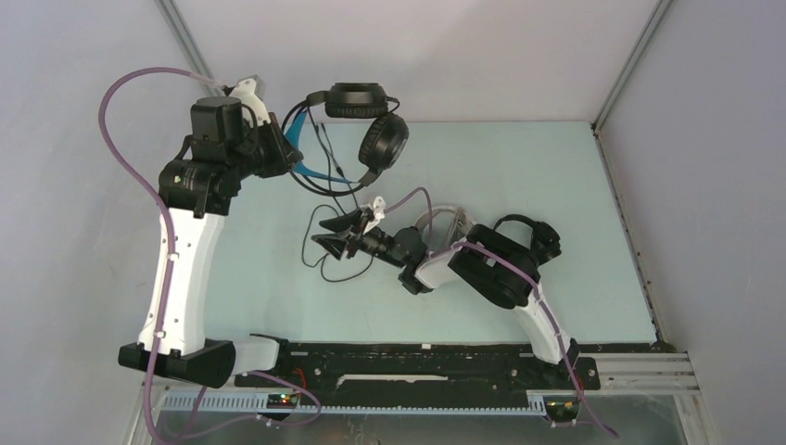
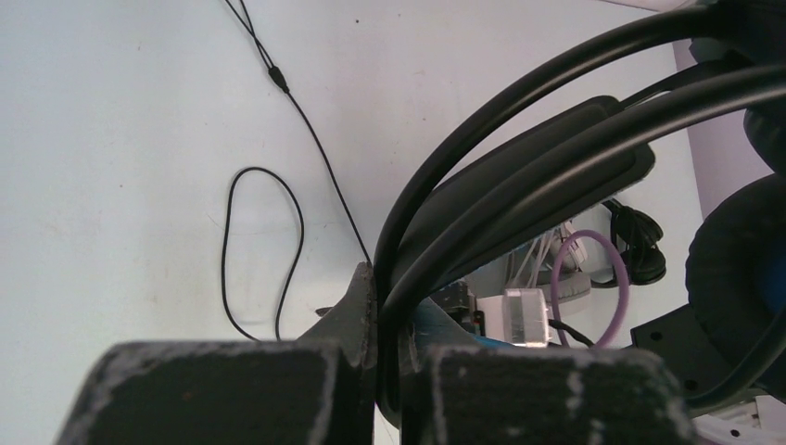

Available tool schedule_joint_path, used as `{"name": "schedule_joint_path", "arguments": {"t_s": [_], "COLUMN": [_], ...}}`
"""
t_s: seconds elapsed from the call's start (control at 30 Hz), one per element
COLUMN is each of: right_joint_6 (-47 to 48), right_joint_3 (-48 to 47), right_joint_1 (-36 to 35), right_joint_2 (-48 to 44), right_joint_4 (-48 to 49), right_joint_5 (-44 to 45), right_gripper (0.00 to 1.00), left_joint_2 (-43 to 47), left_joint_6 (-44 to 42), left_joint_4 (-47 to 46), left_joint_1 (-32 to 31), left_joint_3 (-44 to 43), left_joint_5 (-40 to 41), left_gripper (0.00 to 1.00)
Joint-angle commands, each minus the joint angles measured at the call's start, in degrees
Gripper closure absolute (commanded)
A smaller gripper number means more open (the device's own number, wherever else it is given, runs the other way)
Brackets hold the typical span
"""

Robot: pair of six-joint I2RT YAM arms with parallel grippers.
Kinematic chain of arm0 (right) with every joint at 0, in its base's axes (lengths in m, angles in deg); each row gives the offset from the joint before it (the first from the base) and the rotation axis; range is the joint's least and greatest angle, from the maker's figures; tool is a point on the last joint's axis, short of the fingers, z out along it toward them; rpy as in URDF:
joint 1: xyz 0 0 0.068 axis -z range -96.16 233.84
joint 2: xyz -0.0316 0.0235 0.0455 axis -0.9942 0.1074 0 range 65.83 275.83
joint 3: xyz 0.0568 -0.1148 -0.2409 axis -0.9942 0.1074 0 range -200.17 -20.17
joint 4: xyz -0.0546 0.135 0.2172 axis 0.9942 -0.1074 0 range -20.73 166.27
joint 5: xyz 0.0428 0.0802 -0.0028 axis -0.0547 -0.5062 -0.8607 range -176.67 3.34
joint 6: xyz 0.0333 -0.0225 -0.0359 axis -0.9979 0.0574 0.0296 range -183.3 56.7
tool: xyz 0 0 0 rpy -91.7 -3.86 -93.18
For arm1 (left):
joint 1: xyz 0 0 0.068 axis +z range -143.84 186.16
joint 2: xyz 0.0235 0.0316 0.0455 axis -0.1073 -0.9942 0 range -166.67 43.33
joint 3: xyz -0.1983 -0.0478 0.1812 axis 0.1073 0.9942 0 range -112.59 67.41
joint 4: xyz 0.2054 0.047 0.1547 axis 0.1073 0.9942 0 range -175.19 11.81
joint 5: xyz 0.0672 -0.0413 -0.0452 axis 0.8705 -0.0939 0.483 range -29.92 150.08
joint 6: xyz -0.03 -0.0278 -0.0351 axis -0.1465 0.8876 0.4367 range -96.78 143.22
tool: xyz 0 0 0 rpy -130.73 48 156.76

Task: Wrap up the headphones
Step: Wrap the headphones cable around the headphones.

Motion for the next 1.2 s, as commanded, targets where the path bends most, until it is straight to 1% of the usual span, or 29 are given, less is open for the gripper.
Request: {"name": "schedule_joint_path", "arguments": {"t_s": [0.0,0.2,0.27,0.33,0.47,0.5,0.6,0.7,0.8,0.9,1.0,1.1,1.17], "right_joint_6": [-1.0,-3.6,-3.8,-3.1,-0.8,-1.2,-2.1,0.7,2.2,2.6,3.6,3.2,2.5], "right_joint_3": [-4.6,-6.1,-6.1,-5.9,-1.4,0.1,5.3,10.4,13.5,15.7,17.0,17.0,17.0], "right_joint_1": [-1.7,-2.5,-2.4,-2.4,-1.5,-0.5,2.8,5.1,6.9,7.8,7.8,8.4,9.5], "right_joint_2": [3.9,7.0,7.4,7.4,5.0,4.2,0.5,-4.1,-5.9,-6.7,-7.3,-7.0,-6.8], "right_joint_4": [2.0,2.1,2.1,1.8,1.2,1.8,2.2,2.2,2.1,2.2,2.3,2.3,2.3], "right_joint_5": [-0.3,1.4,1.2,0.1,2.8,2.7,2.6,3.2,4.1,5.5,6.3,7.3,7.0], "right_gripper": [0.50,0.50,0.53,0.65,0.97,1.00,1.00,1.00,1.00,1.00,1.00,1.00,1.00], "left_joint_2": [0.8,0.6,0.5,0.4,0.6,0.7,1.3,1.7,1.7,0.9,0.4,-0.2,0.1], "left_joint_6": [3.1,3.0,3.2,3.2,2.7,2.3,0.9,0.0,-0.4,-0.7,-1.4,-1.9,-3.4], "left_joint_4": [-3.5,-2.9,-2.9,-2.9,-2.3,-2.0,-1.3,-1.2,-1.6,-1.5,-1.1,-1.4,-1.6], "left_joint_1": [0.3,0.4,0.6,0.7,1.1,1.6,3.7,5.4,6.2,7.1,7.3,7.5,7.5], "left_joint_3": [-3.8,-4.8,-5.5,-6.0,-5.9,-6.0,-6.3,-6.0,-5.3,-5.9,-7.1,-7.0,-6.4], "left_joint_5": [-0.7,-0.4,-0.7,-1.0,-1.2,-1.4,-2.5,-2.9,-3.5,-2.9,0.0,-3.5,-4.1], "left_gripper": [1.00,1.00,1.00,1.00,1.00,1.00,1.00,1.00,1.00,1.00,1.00,1.00,1.00]}}
